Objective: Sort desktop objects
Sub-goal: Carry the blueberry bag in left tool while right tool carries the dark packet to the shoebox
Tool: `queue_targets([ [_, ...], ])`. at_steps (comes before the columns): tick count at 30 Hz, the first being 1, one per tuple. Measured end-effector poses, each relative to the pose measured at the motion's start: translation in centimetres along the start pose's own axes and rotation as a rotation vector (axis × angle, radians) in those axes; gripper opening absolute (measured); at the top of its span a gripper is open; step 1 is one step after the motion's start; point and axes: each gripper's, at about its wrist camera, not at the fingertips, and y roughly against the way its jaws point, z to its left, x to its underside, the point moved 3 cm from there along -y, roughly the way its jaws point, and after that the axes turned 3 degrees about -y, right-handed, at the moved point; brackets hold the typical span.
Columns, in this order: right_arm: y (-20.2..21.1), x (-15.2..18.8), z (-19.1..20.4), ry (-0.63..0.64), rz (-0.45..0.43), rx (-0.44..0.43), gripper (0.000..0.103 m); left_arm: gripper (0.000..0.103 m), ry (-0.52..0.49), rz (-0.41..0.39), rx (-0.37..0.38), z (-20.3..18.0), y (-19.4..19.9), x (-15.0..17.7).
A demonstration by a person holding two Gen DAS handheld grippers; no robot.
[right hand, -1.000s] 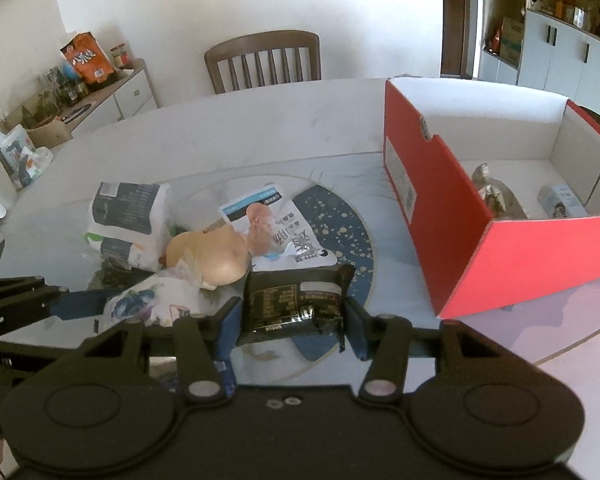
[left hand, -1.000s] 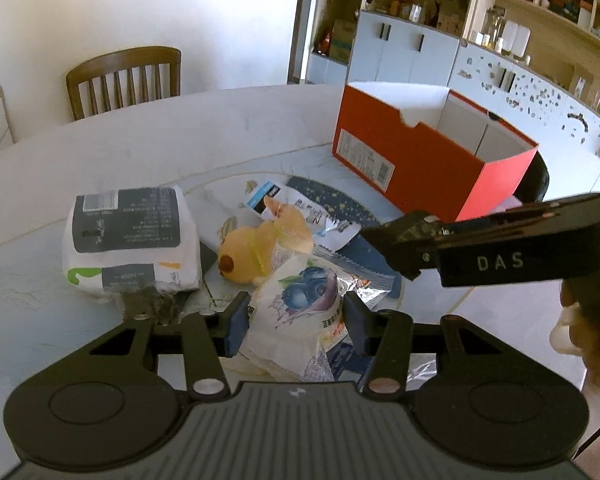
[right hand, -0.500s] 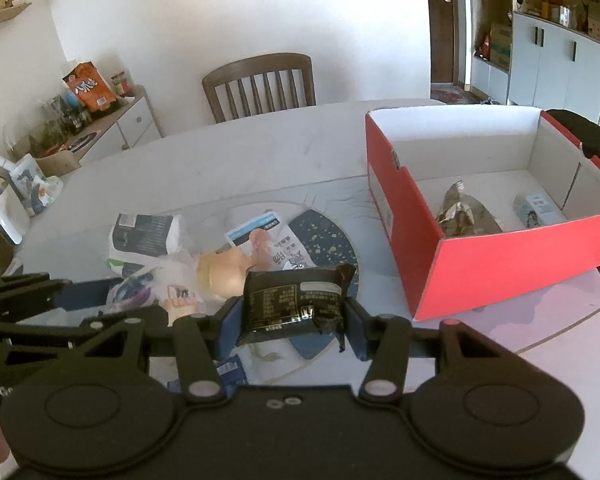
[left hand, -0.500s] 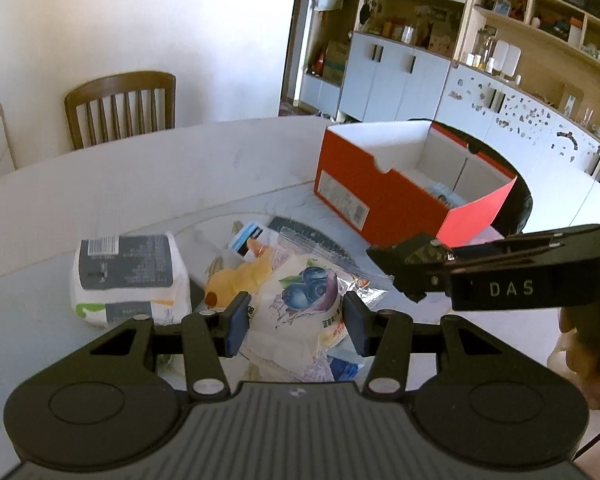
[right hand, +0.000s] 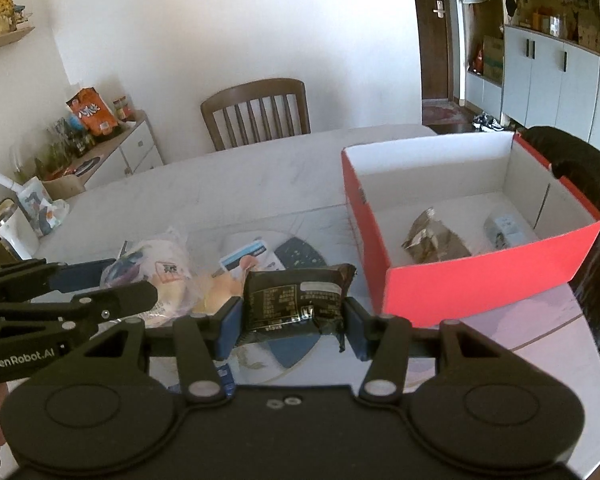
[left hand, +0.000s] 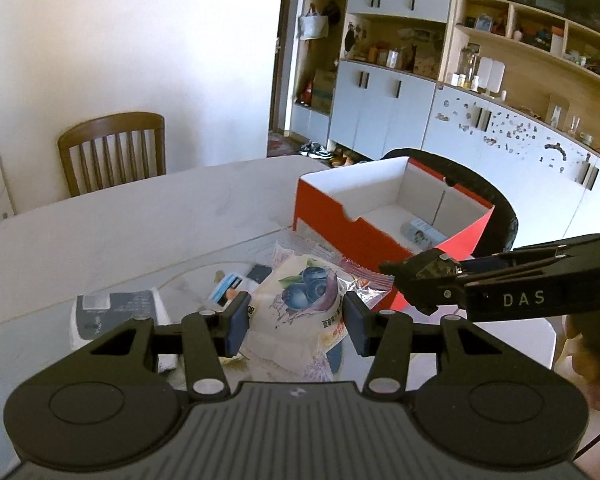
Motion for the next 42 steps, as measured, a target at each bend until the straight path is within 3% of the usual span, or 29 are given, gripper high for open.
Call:
queue_targets([
  [13,1.3,-1.4,-4.3,0.002,-0.026,0.015,0.053,0.049,-0.003,-0.017,0.022,-3.3,-2.4,-2.9],
  [26,1.0,-3.6,-10.3,0.013,-0.028,0.028,0.053,0.049,-0.024,-0.019,0.052,-8.3,-7.7,-6.6],
  [42,-0.5,-5.9,-15.6,0.033,-0.017,0.045,0.053,0.049,-0.067,-0.018,0.063,-11.3,-13.1,-11.5],
])
